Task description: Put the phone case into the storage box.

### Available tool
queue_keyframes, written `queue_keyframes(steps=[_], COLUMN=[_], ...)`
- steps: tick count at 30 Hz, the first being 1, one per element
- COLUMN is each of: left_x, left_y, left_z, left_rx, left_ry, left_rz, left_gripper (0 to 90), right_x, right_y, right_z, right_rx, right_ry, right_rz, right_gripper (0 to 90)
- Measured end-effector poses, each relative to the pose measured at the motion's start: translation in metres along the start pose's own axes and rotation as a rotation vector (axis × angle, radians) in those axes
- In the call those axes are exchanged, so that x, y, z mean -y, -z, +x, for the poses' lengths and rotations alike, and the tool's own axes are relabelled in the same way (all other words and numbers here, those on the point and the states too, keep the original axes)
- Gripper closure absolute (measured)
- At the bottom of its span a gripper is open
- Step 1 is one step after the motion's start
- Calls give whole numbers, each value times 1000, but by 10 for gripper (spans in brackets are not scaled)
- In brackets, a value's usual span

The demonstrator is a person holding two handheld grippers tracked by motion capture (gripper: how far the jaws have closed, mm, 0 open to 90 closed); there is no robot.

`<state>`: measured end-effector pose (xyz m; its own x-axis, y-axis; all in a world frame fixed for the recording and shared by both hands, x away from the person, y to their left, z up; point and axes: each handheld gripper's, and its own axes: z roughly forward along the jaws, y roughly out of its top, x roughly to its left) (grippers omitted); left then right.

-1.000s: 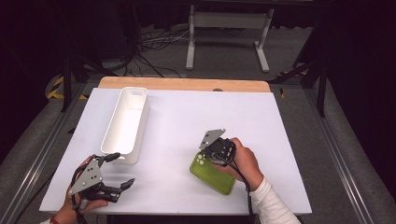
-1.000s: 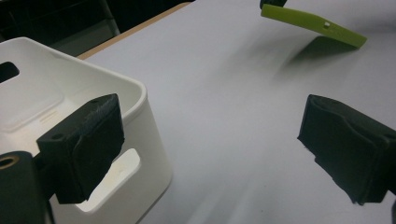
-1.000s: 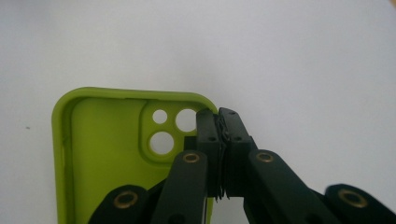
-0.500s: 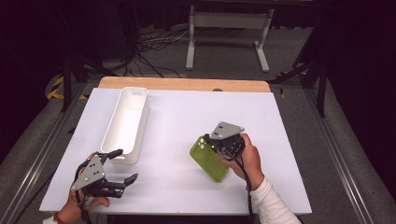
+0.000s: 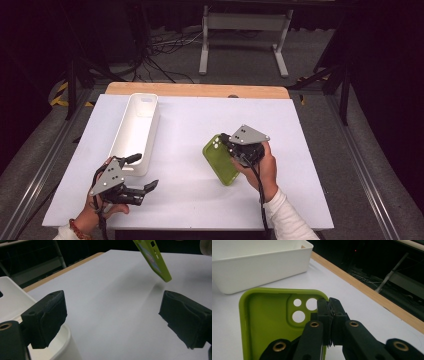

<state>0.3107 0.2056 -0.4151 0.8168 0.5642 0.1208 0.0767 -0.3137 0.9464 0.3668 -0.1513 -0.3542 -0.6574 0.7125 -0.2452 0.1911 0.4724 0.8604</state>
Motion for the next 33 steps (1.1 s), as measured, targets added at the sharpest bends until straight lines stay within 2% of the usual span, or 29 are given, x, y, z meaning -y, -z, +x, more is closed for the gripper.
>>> queue_keyframes(steps=[7,9,14,20,22,24,26,29,33], left_x=[-17,-23,-35,-44,-46,-48,-48,-47,-45], left_y=[-21,-27,-40,-59,-65,-73,-76,-79,-82], left_z=[-9,-12,-13,-19,-20,-23,-23,-21,-18], left_rx=[48,42,73,77,97,87,76,53,69], left_ry=[-4,-6,36,53,74,76,71,77,103], left_rz=[-17,-26,-57,-59,-61,-55,-57,-61,-72], left_gripper=[99,109,153,163,169,198,208,276,307], right_x=[-3,-3,-3,-4,-4,-3,-3,-3,-2], right_y=[-3,-3,-6,-8,-8,-9,-8,-8,-7], right_z=[8,9,14,21,23,25,26,28,31], right_rx=[25,32,39,55,63,68,71,79,86], right_ry=[-14,-15,-17,-11,-14,-13,-14,-13,-9], right_rz=[-40,-47,-59,-84,-95,-104,-107,-116,-128], right_gripper=[889,888,888,888,888,888,888,888,888])
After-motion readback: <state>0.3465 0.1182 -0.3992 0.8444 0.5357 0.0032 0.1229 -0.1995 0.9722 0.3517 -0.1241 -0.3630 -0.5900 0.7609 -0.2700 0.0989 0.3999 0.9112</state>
